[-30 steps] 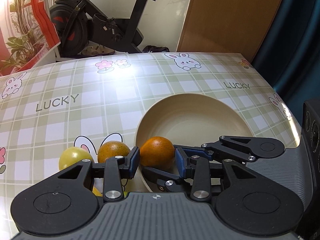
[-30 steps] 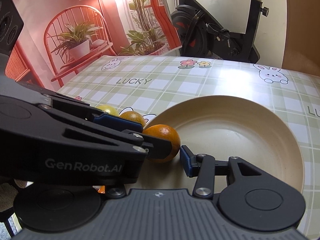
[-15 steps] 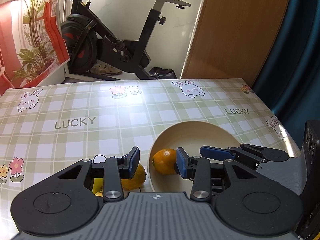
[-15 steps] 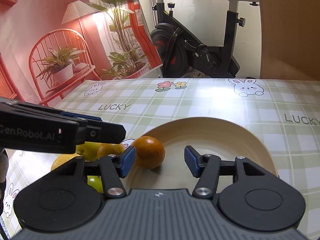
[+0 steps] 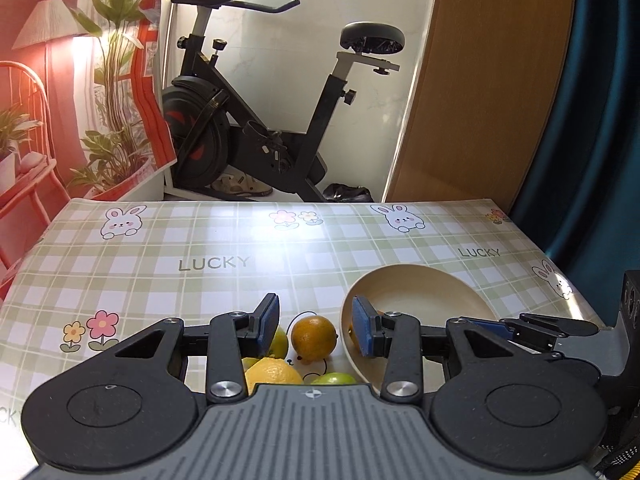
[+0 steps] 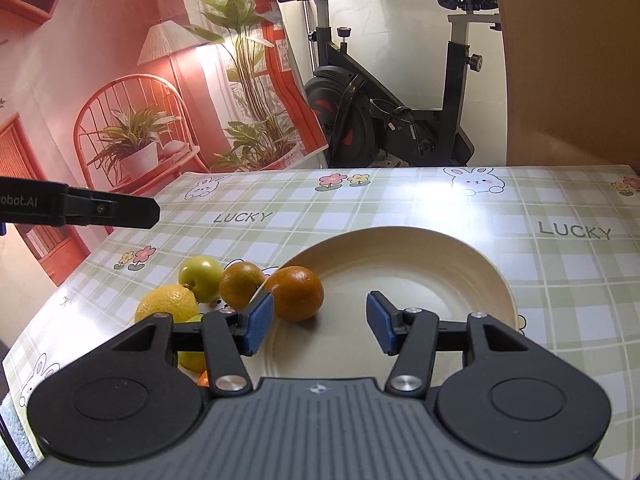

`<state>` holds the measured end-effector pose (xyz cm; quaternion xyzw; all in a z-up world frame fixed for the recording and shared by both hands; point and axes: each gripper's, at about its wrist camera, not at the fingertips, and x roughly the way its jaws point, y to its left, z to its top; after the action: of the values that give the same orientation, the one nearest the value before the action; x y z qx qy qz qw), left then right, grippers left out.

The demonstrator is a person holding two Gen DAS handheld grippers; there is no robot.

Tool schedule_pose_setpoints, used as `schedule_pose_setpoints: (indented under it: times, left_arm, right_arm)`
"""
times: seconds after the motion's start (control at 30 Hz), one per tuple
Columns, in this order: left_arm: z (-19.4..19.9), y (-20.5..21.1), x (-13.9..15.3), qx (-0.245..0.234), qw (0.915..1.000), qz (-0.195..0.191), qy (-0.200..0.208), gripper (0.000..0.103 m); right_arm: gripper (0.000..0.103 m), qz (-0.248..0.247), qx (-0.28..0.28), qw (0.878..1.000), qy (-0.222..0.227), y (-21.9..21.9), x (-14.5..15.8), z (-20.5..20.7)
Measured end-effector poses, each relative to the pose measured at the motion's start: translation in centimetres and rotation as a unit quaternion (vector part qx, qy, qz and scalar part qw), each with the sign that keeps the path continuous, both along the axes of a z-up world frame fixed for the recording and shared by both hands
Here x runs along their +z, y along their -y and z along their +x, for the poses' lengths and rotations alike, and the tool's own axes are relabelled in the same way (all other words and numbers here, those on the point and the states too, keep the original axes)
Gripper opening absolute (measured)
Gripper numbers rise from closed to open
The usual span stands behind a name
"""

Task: Organize fruits
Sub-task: 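Open the left gripper to release the orange and lift away, then grasp a brown kiwi with the left gripper while the right gripper grasps another kiwi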

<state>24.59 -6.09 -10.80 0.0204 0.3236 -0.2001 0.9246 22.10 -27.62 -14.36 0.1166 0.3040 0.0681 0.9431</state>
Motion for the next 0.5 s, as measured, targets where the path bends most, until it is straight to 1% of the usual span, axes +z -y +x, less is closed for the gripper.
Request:
schedule_pose_setpoints:
  times: [0.13, 0.23, 0.33, 0.5]
  left_arm:
    - [-2.7, -1.8, -0.4, 0.025, 0.9996, -0.005, 0.013, 0.042]
    - [-4.8, -3.0, -0.9, 0.045, 0.9987, -0.009, 0.023, 0.042]
    - [-6.5, -3.8, -1.3, 0.061, 0.9976, -0.009, 0.031, 0.042]
    - [-8.5, -4.4, -2.2, 0.070, 0.9967, -0.002, 0.041, 0.042]
  right_arm:
    - [0.052, -0.004, -0.003, 1.000, 0.017, -0.7, -0.1, -2.5]
    - [0.050, -0.016, -0.001, 1.000, 0.026, -1.5, -0.5, -4.5]
    - [0.050, -0.020, -0.005, 0.999, 0.032, -2.2, -1.0, -6.7]
    - [0.050, -0.021, -0.025, 0.999, 0.031, -2.4, -2.0, -9.3]
